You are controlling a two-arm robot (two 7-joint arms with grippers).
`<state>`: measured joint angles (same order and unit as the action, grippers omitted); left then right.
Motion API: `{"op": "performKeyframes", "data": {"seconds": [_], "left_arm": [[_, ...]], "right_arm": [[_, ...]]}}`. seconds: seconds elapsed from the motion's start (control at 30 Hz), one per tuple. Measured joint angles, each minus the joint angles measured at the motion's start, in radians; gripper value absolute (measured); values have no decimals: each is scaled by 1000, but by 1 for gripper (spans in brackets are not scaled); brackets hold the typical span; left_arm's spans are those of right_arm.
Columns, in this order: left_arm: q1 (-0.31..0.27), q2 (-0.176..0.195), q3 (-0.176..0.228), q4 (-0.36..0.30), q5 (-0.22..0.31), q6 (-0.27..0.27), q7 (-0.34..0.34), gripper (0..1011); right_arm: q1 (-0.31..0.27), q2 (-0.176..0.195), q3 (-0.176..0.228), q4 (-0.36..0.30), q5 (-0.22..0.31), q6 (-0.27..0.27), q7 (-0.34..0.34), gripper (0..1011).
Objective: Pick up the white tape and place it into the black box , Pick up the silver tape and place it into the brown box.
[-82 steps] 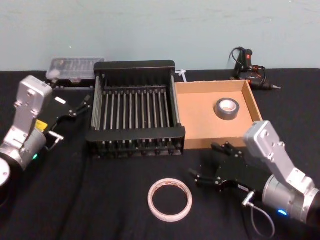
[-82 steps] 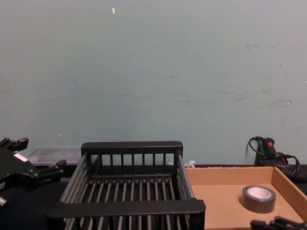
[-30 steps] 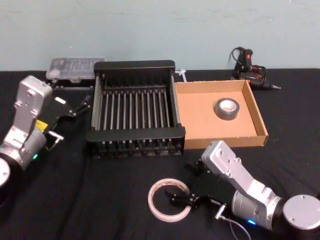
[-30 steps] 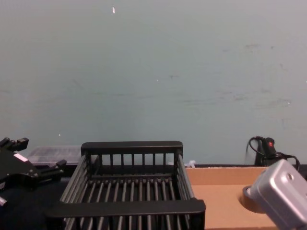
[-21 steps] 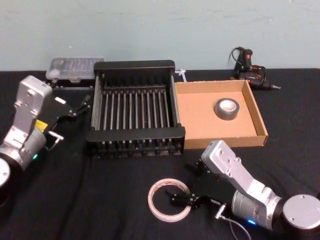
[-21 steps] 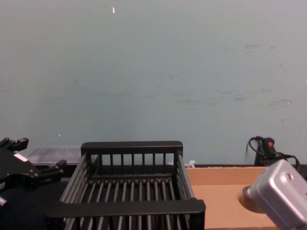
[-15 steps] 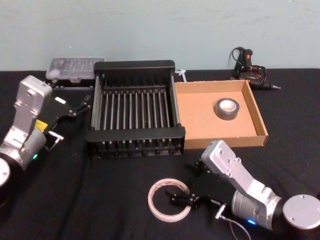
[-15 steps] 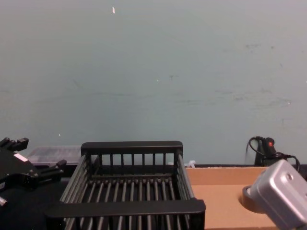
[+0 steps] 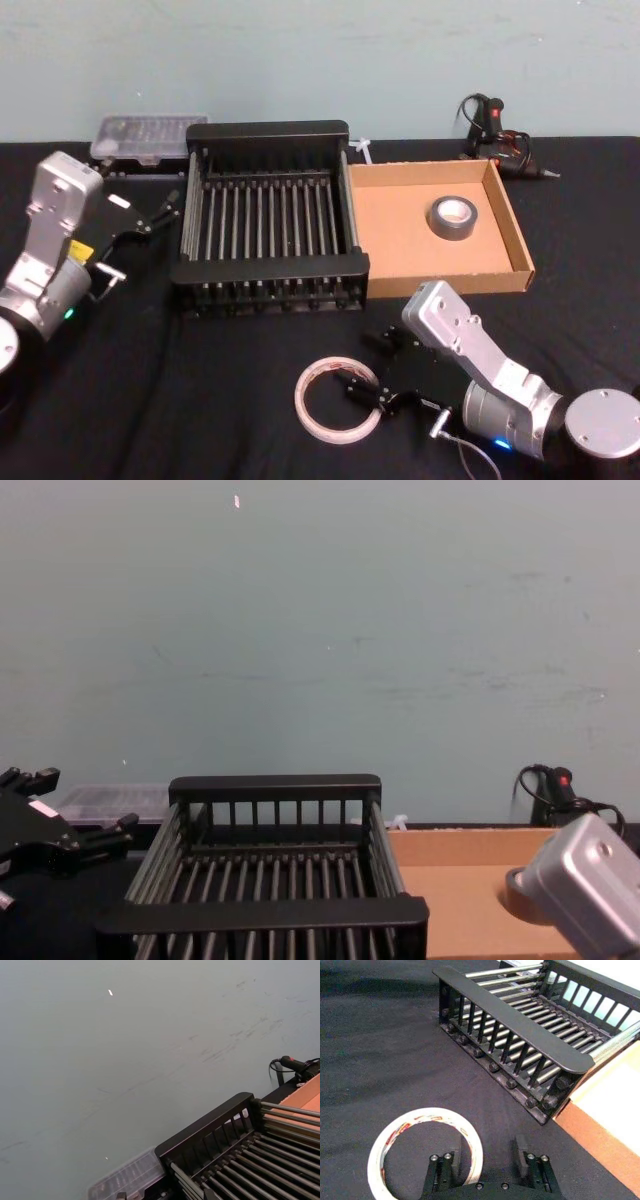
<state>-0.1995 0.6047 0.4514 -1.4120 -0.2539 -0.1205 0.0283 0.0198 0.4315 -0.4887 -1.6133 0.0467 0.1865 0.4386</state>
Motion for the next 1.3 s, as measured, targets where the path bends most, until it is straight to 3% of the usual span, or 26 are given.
{"op": "performKeyframes", "data": {"seconds": [0.33,0.43,0.5,0.67,1.17,1.3], "left_arm": [[0,0,0,0,0,0,0,1001],[0,0,0,0,0,0,0,1001],[0,0,0,0,0,0,0,1001],[0,0,0,0,0,0,0,1001],[0,0,0,0,0,0,0,1001],[0,0,0,0,0,0,0,1001]], "right_arm": [[0,0,0,0,0,-1,-1,364],[0,0,0,-1,0,-1,-1,303],[0,0,0,-1,0,-1,-1,204],[0,0,0,-1,0,-1,-1,87],[0,0,0,-1,0,-1,-1,87],[-5,1,7,0,8,-24,2,87]]}}
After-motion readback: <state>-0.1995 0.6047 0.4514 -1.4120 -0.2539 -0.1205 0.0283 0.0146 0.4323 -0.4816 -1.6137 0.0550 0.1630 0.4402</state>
